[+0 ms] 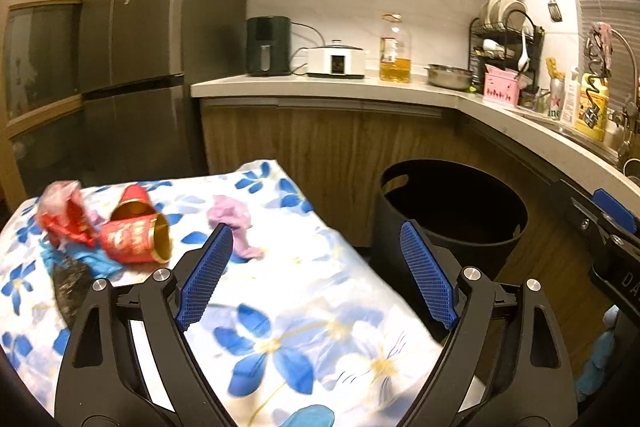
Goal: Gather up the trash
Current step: 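Move both tools back over the table toward the remaining trash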
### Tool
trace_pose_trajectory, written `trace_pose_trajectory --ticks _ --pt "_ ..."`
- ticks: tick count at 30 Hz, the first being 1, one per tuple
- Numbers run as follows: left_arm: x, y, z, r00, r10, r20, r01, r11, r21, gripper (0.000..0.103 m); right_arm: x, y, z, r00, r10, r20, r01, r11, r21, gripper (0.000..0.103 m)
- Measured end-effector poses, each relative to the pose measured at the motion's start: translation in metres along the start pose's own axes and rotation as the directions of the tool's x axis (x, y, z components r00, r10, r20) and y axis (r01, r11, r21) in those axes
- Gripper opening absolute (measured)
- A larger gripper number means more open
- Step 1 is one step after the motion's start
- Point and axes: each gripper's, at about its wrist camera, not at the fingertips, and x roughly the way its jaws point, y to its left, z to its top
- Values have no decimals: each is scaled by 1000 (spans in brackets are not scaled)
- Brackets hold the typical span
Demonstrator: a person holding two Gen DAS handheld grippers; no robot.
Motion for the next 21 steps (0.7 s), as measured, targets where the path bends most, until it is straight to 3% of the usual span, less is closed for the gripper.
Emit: trace_pose_trajectory --ticks 13,21 --pt "-51 53 -25 993 119 8 -119 991 -65 84 -33 37 -19 999 46 -7 -46 999 -26 90" --pt "-66 93 -44 967 253 12 -251 964 -90 84 -32 64 -31 995 98 -31 -99 994 -34 90"
